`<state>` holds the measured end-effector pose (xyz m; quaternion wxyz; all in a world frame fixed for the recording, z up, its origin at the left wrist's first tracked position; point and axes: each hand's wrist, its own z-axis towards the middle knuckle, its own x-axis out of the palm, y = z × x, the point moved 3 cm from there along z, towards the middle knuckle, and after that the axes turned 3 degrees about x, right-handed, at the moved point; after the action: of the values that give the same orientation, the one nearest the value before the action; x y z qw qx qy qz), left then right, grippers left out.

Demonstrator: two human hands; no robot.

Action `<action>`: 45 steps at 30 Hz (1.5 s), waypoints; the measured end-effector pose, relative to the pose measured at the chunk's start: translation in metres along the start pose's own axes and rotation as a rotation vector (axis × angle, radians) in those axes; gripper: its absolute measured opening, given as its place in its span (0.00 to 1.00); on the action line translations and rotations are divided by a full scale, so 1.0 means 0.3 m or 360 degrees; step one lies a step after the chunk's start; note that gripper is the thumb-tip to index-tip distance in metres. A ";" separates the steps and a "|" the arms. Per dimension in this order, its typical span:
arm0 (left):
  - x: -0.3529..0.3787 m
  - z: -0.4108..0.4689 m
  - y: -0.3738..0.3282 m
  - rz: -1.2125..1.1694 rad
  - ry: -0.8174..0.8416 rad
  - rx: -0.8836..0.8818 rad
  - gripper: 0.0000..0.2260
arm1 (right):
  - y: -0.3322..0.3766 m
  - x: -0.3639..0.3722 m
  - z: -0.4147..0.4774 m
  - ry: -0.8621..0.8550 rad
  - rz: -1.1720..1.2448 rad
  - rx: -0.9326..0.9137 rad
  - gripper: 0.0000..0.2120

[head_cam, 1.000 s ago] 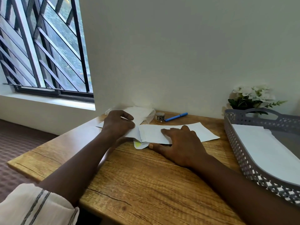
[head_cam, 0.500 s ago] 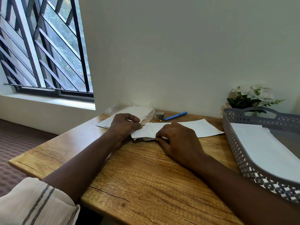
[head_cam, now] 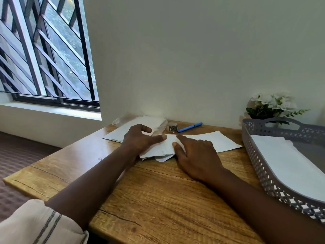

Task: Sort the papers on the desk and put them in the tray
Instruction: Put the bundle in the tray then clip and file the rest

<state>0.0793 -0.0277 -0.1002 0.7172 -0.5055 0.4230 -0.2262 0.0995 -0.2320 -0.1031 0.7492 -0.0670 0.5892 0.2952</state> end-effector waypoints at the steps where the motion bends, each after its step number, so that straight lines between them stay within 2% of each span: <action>1: 0.005 0.000 -0.002 0.0028 -0.0005 -0.0012 0.30 | 0.006 -0.002 -0.006 -0.0014 0.0016 -0.0044 0.29; 4: -0.007 0.005 -0.004 -0.0063 0.0066 -0.0097 0.34 | 0.013 -0.016 -0.013 -0.0057 0.0090 -0.0044 0.29; 8: -0.074 0.001 -0.025 -0.0495 0.0272 -0.0177 0.34 | 0.014 -0.030 -0.024 -0.0174 0.0209 -0.0099 0.28; 11: -0.089 -0.004 -0.026 -0.0612 0.0342 -0.0230 0.34 | 0.017 -0.026 -0.023 -0.0161 0.0193 -0.0168 0.27; 14: -0.076 -0.015 -0.017 -0.0398 0.0300 -0.0241 0.37 | 0.020 -0.012 -0.016 -0.0028 0.0159 -0.0206 0.25; 17: -0.060 -0.016 -0.013 -0.0163 0.0245 -0.0116 0.40 | 0.017 -0.009 -0.011 0.0046 0.0198 -0.0190 0.24; 22: -0.053 0.000 -0.006 -0.0245 0.0396 -0.0109 0.38 | 0.022 -0.013 -0.015 0.0025 0.0168 -0.0273 0.23; 26: -0.054 -0.001 -0.006 0.0352 0.0119 0.0236 0.37 | 0.017 -0.002 -0.008 0.0084 0.0138 -0.0276 0.23; 27: -0.054 -0.001 -0.003 0.0400 0.0079 0.0267 0.38 | 0.016 0.002 -0.006 0.0097 0.0138 -0.0279 0.23; 33: -0.043 0.017 0.010 0.0013 0.0250 0.0198 0.35 | 0.014 0.011 0.003 0.0083 0.0121 -0.0323 0.21; 35: -0.031 0.014 0.013 0.0112 0.0213 0.0287 0.31 | 0.014 0.011 -0.001 0.0063 0.0088 -0.0343 0.21; 38: -0.022 0.000 0.009 0.0413 -0.0006 0.0427 0.29 | 0.019 0.012 0.000 0.0071 0.0047 -0.0357 0.21; 45: -0.021 0.016 0.025 0.0200 0.0131 0.0356 0.29 | 0.021 0.013 0.003 0.0078 0.0045 -0.0364 0.22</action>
<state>0.0792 -0.0174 -0.1041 0.7639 -0.3852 0.4549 -0.2472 0.0973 -0.2249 -0.1050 0.7177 -0.1511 0.5707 0.3693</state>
